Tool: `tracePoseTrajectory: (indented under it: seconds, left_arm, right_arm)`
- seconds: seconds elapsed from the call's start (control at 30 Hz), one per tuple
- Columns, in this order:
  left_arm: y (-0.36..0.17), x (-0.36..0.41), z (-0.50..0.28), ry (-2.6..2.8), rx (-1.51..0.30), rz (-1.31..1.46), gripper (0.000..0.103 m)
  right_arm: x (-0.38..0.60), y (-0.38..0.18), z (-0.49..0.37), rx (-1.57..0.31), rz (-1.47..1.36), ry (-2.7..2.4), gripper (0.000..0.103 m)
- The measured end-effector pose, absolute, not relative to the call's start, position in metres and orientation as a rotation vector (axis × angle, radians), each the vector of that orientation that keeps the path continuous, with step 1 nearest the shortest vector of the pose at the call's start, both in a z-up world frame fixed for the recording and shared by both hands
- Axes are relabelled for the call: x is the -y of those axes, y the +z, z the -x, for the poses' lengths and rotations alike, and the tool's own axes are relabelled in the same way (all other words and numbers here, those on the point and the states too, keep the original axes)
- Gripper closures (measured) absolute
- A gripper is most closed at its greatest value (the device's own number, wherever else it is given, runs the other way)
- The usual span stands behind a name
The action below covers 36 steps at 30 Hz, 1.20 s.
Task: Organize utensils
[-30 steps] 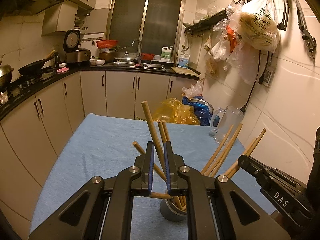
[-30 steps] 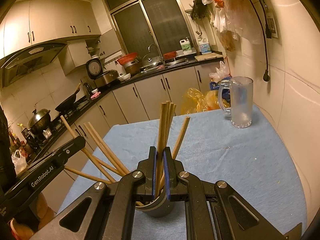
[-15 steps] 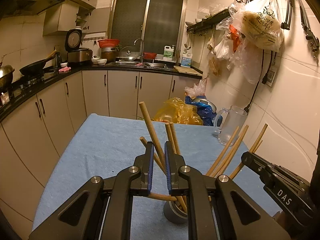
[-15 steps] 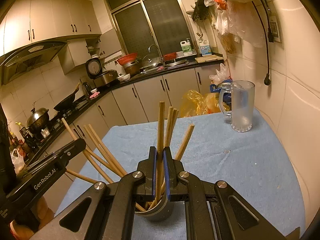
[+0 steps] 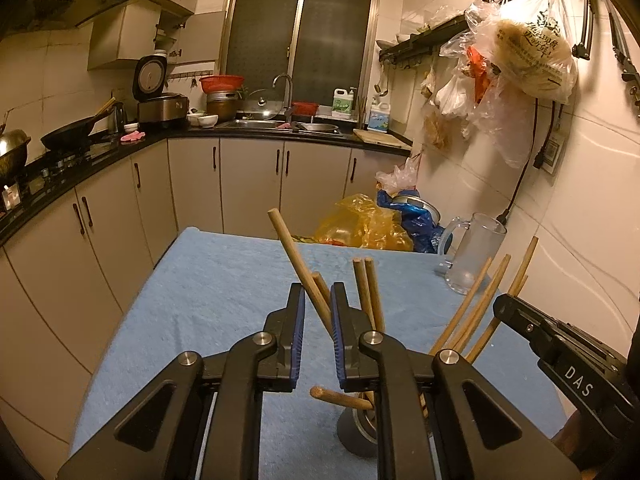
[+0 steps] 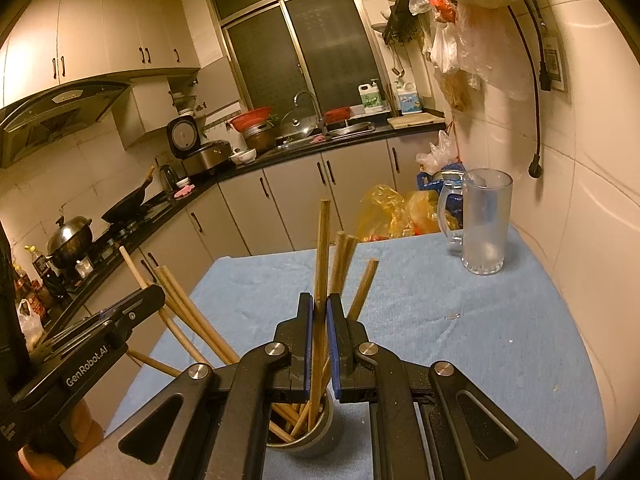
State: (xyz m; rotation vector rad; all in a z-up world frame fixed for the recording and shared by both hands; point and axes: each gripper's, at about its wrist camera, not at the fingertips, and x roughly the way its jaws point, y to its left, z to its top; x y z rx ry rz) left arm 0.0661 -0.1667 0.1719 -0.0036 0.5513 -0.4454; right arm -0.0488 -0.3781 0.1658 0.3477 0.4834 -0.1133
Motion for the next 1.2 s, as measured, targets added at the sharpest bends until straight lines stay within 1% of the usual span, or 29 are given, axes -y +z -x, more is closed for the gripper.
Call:
tracePoseTrajectory:
  seconds: [1.0, 1.2]
  left_arm:
    - [0.1703, 0.1643, -0.0714, -0.436, -0.531, -0.006, 0.09]
    - [0.169, 0.1608, -0.0718, -0.43, -0.531, -0.005, 0.087]
  right_arm:
    - [0.3764, 0.1657, 0.0421, -0.493, -0.357, -0.105, 0.095]
    - [0.3764, 0.166, 0.0424, -0.491, -0.356, -0.105, 0.095]
